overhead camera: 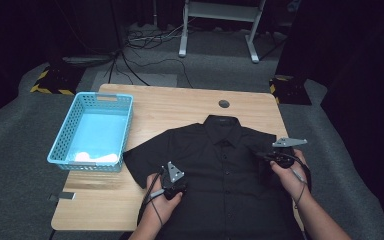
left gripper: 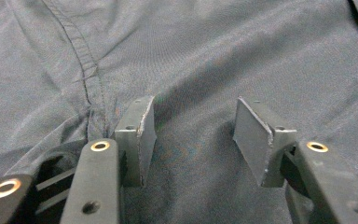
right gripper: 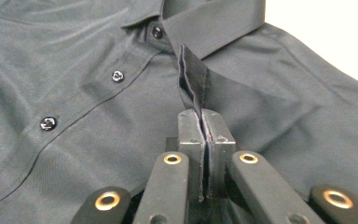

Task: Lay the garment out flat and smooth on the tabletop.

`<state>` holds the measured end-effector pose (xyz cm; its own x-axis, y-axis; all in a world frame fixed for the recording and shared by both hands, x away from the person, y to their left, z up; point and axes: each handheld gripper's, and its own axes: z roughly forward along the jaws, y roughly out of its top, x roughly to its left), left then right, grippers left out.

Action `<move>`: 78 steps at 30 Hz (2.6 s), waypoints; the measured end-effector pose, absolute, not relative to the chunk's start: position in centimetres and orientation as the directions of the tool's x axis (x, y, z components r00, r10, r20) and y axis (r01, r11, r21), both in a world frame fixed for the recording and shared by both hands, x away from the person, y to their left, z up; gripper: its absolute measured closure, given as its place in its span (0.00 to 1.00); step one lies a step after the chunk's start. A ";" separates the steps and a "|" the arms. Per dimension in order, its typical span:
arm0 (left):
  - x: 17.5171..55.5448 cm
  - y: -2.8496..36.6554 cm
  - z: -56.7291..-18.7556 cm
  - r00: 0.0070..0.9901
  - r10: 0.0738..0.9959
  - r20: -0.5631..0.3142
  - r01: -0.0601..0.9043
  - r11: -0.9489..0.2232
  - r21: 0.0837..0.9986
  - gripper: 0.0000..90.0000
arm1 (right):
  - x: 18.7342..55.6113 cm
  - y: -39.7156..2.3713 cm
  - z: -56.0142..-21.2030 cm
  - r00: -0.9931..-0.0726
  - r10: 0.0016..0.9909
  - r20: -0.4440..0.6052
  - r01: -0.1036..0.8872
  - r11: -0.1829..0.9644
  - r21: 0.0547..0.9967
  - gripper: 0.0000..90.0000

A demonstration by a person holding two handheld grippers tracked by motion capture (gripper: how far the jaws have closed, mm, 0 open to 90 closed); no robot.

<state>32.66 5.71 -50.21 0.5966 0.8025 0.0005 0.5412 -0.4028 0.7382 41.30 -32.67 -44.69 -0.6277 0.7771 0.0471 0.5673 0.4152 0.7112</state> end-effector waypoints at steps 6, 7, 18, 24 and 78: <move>32.7 5.7 -50.2 0.597 0.803 0.000 0.542 -0.403 0.738 0.53 | 40.8 -33.9 -43.7 -0.622 0.781 0.057 0.560 0.393 0.729 0.98; 32.7 5.7 -50.2 0.597 0.802 0.001 0.541 -0.403 0.738 0.53 | 40.8 -34.0 -43.6 -0.622 0.781 0.059 0.559 0.390 0.731 0.98; 32.7 5.7 -50.2 0.597 0.803 -0.001 0.542 -0.402 0.738 0.53 | 40.1 -35.7 -42.4 -0.605 0.793 0.068 0.549 0.354 0.757 0.98; 32.7 5.7 -50.2 0.596 0.803 -0.001 0.542 -0.402 0.738 0.53 | 39.5 -37.2 -41.9 -0.584 0.808 0.076 0.553 0.328 0.766 0.98; 33.9 10.7 -49.4 0.502 0.864 0.030 0.615 -0.381 0.691 0.98 | 33.4 -42.5 -49.0 -0.480 0.864 0.153 0.682 0.258 0.684 1.00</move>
